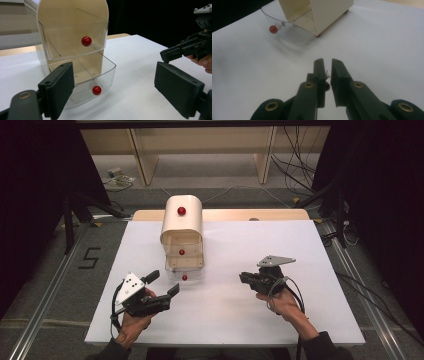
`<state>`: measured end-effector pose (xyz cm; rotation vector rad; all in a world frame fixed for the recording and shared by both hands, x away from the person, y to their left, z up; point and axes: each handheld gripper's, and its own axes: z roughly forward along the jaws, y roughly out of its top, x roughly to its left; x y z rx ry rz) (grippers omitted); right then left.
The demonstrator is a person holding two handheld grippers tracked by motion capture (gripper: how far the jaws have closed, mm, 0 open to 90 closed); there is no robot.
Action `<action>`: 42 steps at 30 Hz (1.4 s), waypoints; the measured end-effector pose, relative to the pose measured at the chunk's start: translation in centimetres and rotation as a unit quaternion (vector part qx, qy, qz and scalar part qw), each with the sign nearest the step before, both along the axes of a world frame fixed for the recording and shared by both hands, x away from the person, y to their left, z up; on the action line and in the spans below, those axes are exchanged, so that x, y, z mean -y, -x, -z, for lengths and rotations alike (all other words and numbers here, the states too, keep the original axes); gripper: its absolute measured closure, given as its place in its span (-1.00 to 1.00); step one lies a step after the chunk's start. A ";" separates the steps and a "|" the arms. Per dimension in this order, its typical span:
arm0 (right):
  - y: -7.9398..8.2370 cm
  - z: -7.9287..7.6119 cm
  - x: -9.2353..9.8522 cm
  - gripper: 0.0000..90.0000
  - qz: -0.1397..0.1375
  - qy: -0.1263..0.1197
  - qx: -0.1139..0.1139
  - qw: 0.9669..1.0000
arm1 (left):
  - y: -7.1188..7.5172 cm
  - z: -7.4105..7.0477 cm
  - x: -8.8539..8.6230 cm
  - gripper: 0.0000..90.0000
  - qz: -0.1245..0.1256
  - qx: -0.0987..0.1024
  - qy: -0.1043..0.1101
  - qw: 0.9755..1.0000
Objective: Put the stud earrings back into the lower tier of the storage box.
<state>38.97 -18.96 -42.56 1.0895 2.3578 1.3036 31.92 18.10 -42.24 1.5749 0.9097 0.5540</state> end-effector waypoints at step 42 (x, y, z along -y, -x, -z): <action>-2.0 -2.3 -6.2 0.85 -0.041 -0.037 0.022 0.998 | 0.3 0.2 -0.5 -0.65 -0.006 -0.005 0.000 1.000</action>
